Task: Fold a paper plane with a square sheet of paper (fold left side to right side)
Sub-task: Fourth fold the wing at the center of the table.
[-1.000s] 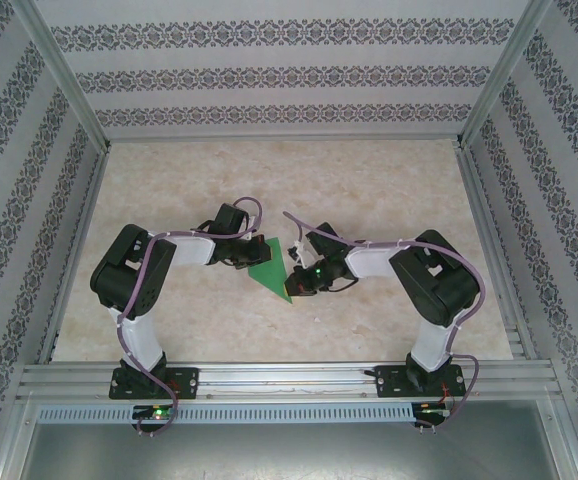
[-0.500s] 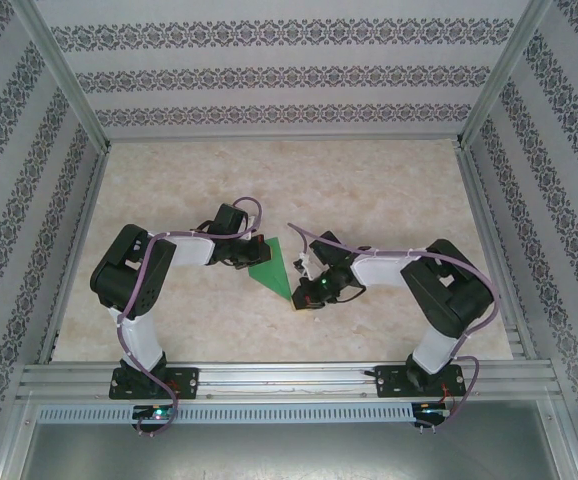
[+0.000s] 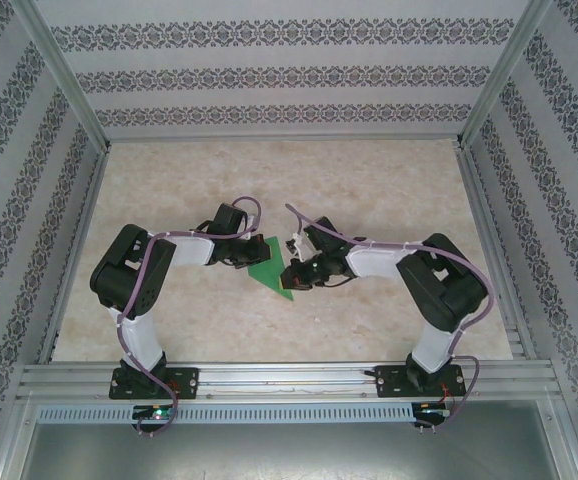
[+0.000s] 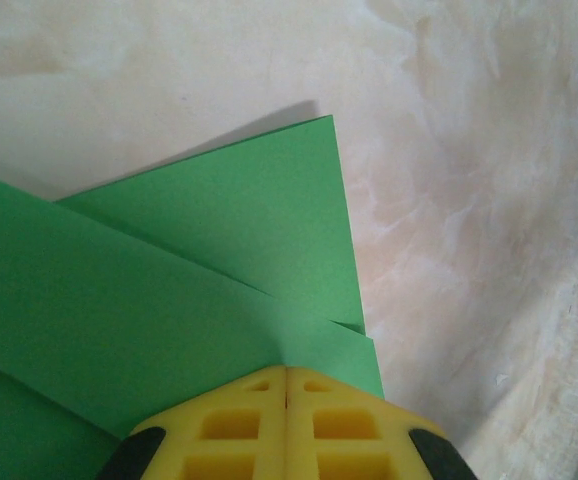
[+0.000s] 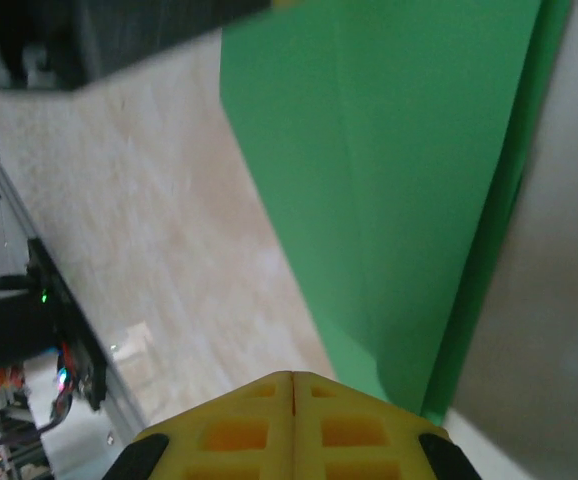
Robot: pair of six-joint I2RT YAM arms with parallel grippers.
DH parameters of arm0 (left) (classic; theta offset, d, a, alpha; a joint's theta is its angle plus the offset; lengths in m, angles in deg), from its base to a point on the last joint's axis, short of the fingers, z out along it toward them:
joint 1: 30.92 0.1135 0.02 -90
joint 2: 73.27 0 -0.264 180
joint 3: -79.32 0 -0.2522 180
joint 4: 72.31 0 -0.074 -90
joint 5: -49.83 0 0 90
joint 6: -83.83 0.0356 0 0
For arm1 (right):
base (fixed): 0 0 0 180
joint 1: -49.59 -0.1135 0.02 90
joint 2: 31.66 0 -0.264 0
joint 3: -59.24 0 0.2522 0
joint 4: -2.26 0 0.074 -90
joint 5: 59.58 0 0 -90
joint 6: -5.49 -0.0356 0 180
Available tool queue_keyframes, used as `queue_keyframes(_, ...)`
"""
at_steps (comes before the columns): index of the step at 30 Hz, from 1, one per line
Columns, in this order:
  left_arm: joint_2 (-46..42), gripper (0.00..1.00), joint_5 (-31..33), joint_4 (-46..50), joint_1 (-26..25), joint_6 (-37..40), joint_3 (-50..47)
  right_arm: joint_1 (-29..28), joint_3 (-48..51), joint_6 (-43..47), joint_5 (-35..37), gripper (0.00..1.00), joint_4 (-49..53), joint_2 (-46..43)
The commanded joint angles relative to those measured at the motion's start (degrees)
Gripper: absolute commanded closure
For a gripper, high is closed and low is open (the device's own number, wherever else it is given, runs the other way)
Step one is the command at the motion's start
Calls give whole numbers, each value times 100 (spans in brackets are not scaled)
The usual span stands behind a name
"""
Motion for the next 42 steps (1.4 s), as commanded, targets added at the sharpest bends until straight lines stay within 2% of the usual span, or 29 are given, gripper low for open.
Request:
queue_keyframes(1, 220, 97, 562, 339, 123, -36, -214, 15, -299, -245, 234, 100, -718, 252)
queue_keyframes(13, 201, 97, 586, 358, 115, -46, -221, -28, -673, -207, 429, 100, -987, 821)
queue_keyframes(22, 239, 97, 617, 348, 124, -53, -231, -51, -743, -84, 551, 100, -722, 1046)
queue_keyframes(42, 233, 97, 766, 456, 135, -36, -220, -185, 272, -38, 648, 100, -247, 144)
